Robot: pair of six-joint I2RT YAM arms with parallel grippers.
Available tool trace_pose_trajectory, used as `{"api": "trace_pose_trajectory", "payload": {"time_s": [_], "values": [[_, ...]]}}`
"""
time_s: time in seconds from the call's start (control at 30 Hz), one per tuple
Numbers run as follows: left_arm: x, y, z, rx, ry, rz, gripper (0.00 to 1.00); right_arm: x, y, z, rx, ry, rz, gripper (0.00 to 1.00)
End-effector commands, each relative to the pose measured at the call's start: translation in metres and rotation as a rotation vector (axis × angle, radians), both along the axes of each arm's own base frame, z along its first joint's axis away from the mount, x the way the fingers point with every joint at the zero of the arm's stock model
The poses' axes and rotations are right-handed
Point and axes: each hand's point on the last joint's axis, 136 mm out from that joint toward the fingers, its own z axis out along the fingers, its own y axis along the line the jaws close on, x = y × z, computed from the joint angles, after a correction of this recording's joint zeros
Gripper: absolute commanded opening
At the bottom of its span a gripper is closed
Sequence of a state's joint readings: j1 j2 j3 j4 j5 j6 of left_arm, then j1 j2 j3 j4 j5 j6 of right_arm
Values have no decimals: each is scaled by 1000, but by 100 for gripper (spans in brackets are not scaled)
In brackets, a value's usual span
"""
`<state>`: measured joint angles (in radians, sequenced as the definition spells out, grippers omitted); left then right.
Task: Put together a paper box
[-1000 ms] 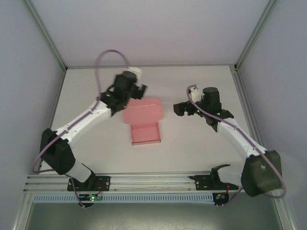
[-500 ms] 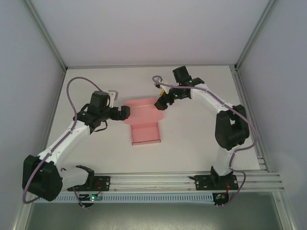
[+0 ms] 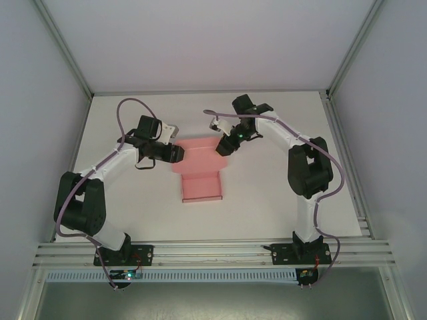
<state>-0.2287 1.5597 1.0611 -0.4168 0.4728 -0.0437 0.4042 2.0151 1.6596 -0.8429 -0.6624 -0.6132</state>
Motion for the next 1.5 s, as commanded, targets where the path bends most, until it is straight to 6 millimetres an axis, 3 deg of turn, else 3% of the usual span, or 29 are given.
{"api": "trace_pose_trajectory", "payload": {"time_s": [0.0,0.13,0.3,0.47,0.63,0.77,0.87,0.97,1.17,1.47], "values": [[-3,-6,5,-32,17,-56,37,-7,3,3,-7,15,28,33],[-2,-11,8,-56,18,-71,14,-9,0,1,-26,29,23,15],[4,-7,18,-50,10,-4,9,-7,-1,8,-41,4,-19,0],[22,5,28,37,-18,214,10,30,-10,37,-56,-158,-329,0],[36,-10,44,30,-121,338,9,59,-21,81,12,-383,-671,0],[49,-21,58,64,-235,459,9,63,-19,90,106,-439,-881,0],[57,-41,54,-3,-249,477,8,66,-20,90,217,-448,-1026,0],[64,-56,45,-55,-249,492,8,64,-13,93,290,-516,-1101,0],[72,-66,40,-123,-258,516,8,55,-10,92,450,-589,-1203,0],[44,-67,18,-140,-305,475,9,22,-15,66,513,-722,-1290,0]]}}
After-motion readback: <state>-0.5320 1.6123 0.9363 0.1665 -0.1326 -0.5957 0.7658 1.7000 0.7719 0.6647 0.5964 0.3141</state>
